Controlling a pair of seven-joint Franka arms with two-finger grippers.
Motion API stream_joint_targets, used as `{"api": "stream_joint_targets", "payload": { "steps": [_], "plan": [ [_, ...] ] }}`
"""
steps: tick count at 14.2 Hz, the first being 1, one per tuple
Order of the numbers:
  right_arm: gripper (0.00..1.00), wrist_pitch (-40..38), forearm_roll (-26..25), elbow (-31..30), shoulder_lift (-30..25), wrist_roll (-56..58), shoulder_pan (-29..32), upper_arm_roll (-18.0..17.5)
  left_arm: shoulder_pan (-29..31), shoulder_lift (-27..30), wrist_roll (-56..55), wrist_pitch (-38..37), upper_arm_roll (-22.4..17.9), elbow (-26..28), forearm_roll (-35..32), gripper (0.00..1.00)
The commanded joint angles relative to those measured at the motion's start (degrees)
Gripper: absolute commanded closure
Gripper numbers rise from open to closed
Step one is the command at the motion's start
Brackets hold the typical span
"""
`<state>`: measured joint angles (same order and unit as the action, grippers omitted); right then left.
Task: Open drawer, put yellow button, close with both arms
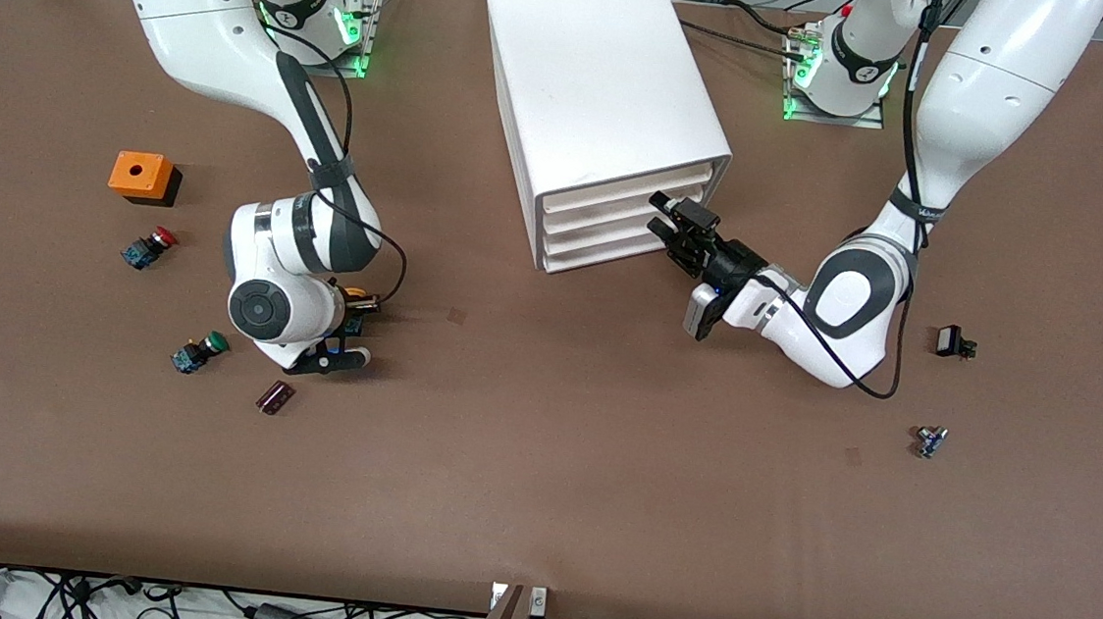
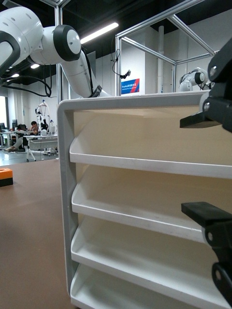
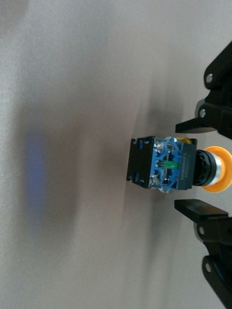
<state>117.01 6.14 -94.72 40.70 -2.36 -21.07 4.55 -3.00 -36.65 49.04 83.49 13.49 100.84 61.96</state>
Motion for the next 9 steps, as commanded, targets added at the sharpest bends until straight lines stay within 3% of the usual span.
{"api": "stream_joint_targets", "payload": {
  "steps": [1, 3, 4, 7, 9],
  "plan": [
    [0.57, 0.24, 0.98, 0.33, 0.08, -0.36, -0.12, 0.37, -0.07, 0.97, 2.02, 0.8, 1.44, 2.96, 2.46, 0.36],
    [0.89, 0.24, 0.98, 0.41, -0.1, -0.1, 0.24, 0.37, -0.07, 1.14, 1.93, 0.62, 1.54, 4.19, 2.55, 0.36],
    [0.98, 0.15, 0.89, 0.68, -0.36, 0.25, 0.32, 0.37, 0.01, 1.32, 2.02, 0.62, 1.62, 4.8, 2.55, 0.36],
    [1.0, -2.12, 0.89, 6.02, -0.8, 0.87, 0.33, 0.55, -0.16, 1.85, 2.54, 0.71, 1.71, 5.78, 2.46, 0.48],
    [1.0, -5.1, 0.72, 10.85, -1.24, 0.6, -0.11, 0.55, -0.16, 1.85, 2.72, 0.71, 1.71, 5.69, 2.46, 0.71]
  ]
}}
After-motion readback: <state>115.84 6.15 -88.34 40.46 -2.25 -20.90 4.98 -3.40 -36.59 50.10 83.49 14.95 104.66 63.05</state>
